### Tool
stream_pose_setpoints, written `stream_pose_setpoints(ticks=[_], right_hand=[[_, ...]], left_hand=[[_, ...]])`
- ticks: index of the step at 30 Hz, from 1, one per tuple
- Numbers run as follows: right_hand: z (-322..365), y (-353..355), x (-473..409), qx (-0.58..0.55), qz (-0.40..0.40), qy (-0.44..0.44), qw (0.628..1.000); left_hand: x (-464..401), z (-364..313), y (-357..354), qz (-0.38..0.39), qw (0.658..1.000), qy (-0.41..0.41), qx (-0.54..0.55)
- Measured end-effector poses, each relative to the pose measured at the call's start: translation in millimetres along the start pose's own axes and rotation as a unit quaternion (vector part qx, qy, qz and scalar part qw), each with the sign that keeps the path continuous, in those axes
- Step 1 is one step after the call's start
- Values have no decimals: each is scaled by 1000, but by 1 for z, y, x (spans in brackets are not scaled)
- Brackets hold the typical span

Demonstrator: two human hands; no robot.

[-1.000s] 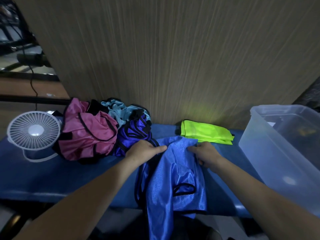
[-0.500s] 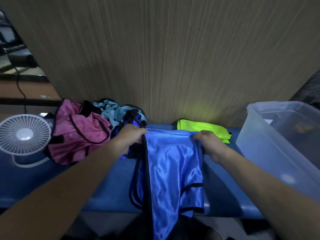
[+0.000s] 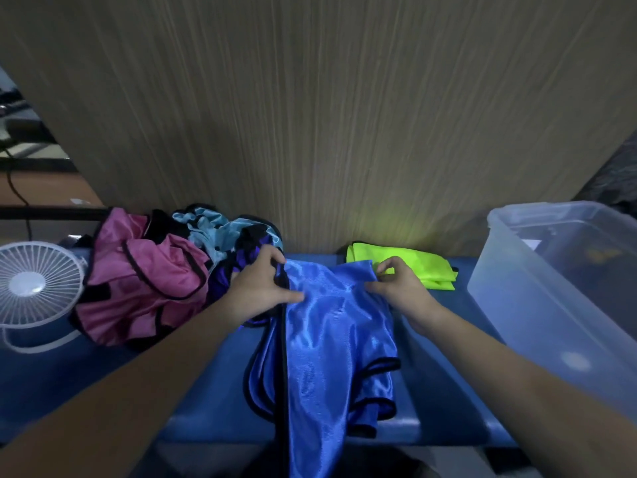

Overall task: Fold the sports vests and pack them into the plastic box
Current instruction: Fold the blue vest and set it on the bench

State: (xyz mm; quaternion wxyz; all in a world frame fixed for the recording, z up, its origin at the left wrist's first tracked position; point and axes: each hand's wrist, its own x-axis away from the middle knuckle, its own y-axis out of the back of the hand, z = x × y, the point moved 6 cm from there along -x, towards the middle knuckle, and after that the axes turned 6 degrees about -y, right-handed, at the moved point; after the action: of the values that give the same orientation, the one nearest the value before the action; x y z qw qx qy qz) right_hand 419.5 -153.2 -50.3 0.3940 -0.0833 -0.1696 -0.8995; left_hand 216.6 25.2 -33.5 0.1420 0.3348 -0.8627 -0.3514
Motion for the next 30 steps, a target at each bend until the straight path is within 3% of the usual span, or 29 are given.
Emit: stream_pose_setpoints(ticks=[3,6,9,14,17,19,22,26,28,30], right_hand=[[-2,-2,-2,13,15,32,999],[8,4,-1,168,-52,137,975],[13,1,-2,315,-89,219,919],[5,-9,-6,540,-100,221,806],[15,-12,4,578,-169,316,733],[22,-16,6,569,-190,365,712],[24,-25,-6,598,-151,376,691],[22,-29,-25,643,-112,319,687],[25,-25,-28,627,-112,303,708],[27,-18,-32,571,-103,285,763]], left_hand=[[0,-5,2,-45,996,-45,-57],[-7,-11,13,-100,993,-59,-27],[-11,-27,20,-124,981,-122,-84],[-17,-23,7,-102,915,-193,-340],[-14,-20,5,-127,912,-216,-325],[-15,-26,5,-121,925,-202,-299],[-27,-34,-3,-53,914,-179,-361],[-43,-28,-12,59,894,-140,-421],[-46,-30,-11,73,894,-143,-419],[-46,-34,-10,79,899,-153,-402]])
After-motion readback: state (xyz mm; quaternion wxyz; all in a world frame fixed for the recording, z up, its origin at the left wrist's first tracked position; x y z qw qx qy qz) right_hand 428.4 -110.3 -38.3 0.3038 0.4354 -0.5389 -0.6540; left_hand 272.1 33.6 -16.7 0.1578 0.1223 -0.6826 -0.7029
